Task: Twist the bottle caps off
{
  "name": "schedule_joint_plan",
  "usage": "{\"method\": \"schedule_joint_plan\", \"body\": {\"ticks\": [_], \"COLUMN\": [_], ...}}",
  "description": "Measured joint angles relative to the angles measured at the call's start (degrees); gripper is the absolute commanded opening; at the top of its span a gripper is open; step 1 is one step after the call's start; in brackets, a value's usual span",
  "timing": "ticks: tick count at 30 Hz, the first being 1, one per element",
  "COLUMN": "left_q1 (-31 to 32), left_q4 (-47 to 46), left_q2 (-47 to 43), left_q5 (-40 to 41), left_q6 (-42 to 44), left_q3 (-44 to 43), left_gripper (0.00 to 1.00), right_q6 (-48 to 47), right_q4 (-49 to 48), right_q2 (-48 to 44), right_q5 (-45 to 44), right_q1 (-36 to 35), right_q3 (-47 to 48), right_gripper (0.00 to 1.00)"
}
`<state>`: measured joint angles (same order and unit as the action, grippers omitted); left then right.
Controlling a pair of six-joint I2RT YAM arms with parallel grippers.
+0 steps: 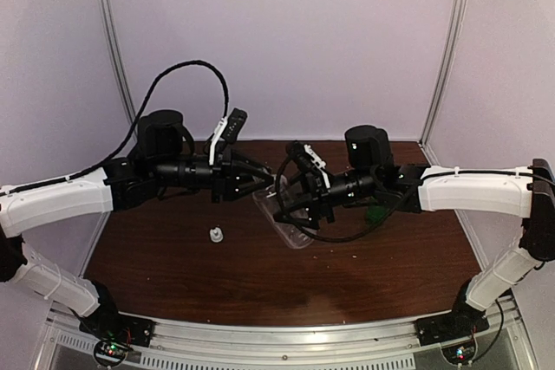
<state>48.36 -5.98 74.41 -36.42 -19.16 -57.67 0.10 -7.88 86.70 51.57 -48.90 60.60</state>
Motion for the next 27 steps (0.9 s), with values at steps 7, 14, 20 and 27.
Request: {"method": "schedule_joint_plan", "body": {"ticks": [7,14,20,27], "left_q1": [0.2,-0.7,-3.5,-8.1], "left_q4": [3.8,10.7,15.1,17.6], "left_q2": [-1.5,-3.4,-4.3,-1.6], "left_q5": [4.0,10.7,23.2,35.3], "left_q6": [1.8,4.2,5.1,5.1], "left_q3": [0.0,0.0,-0.1,-2.2], "left_gripper": [0.0,0.0,0.0,0.0], "right_q6": [-0.4,-1.5,-1.5,-1.2], "right_q4": [1.4,3.7,6.2,9.7], "right_q2": [0.0,-0.2,-1.3,-2.5], "right_q5": [-3.8,-8.9,-14.7,-22.8], "right_q1": [0.0,0.4,1.4,2.1], "right_q3": [0.0,0.0,0.0,0.3], "right_gripper": [1.0,1.0,1.0,1.0]}}
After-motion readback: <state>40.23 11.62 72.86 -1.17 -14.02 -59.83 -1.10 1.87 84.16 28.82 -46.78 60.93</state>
